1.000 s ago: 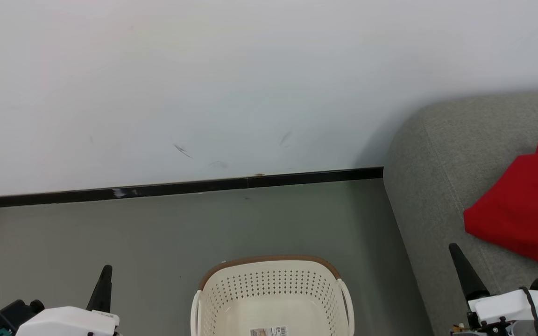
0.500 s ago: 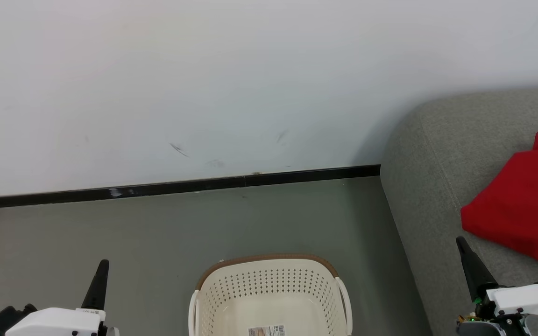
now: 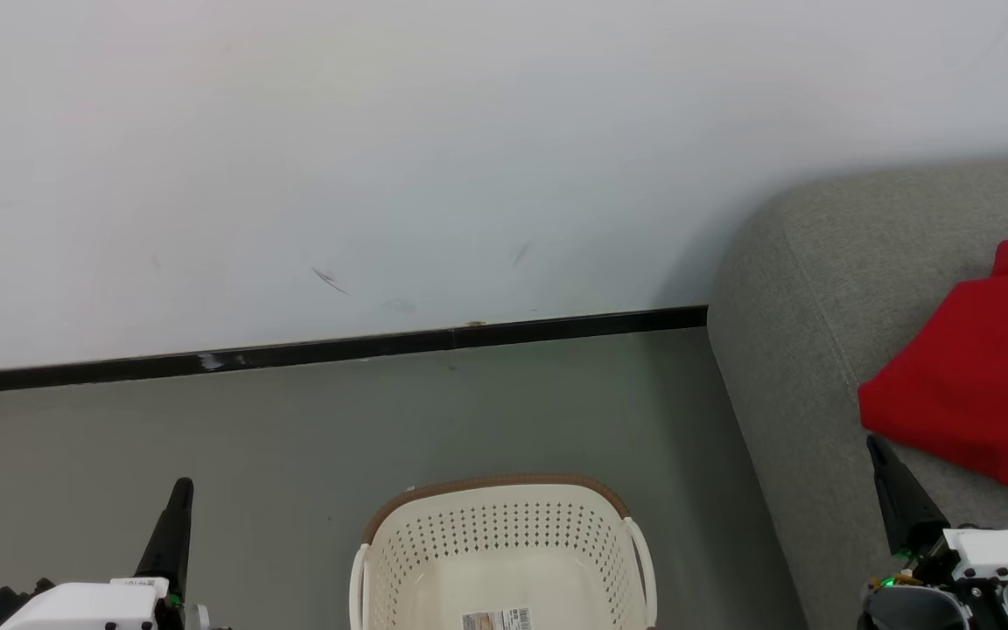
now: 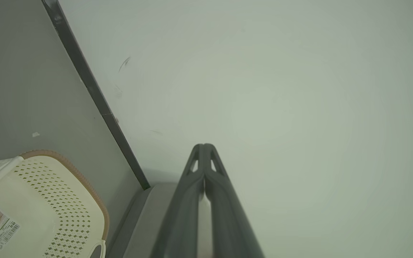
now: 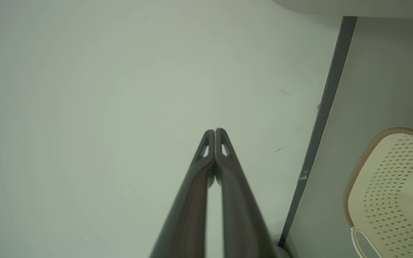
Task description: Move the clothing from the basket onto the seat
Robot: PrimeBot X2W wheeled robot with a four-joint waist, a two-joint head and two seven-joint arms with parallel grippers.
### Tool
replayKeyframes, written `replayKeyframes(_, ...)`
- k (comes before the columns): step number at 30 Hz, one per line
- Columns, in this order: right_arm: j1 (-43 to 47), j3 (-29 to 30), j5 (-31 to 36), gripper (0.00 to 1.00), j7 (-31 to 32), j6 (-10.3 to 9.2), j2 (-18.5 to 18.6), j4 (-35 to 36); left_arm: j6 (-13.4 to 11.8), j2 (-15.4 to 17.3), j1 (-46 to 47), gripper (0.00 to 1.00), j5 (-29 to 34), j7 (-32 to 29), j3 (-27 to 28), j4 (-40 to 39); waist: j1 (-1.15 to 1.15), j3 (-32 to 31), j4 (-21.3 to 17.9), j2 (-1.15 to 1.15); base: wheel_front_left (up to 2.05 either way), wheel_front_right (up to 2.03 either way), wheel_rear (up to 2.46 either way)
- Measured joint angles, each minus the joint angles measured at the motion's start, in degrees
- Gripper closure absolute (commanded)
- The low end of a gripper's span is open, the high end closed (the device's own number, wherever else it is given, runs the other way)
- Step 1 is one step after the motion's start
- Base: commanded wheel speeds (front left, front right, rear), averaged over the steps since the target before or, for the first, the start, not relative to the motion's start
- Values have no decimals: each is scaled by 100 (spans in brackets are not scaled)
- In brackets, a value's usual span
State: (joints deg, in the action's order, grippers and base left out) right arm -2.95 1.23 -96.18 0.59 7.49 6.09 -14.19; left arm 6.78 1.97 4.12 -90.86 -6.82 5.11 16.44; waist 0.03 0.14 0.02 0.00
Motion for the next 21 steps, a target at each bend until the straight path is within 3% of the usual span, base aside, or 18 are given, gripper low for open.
replayKeyframes(21, -1, 18, -98, 100, 49, 0, 4, -57, 0, -9, 0, 100, -49, -15, 3, -33, -1, 2, -1, 0, 0, 0, 0)
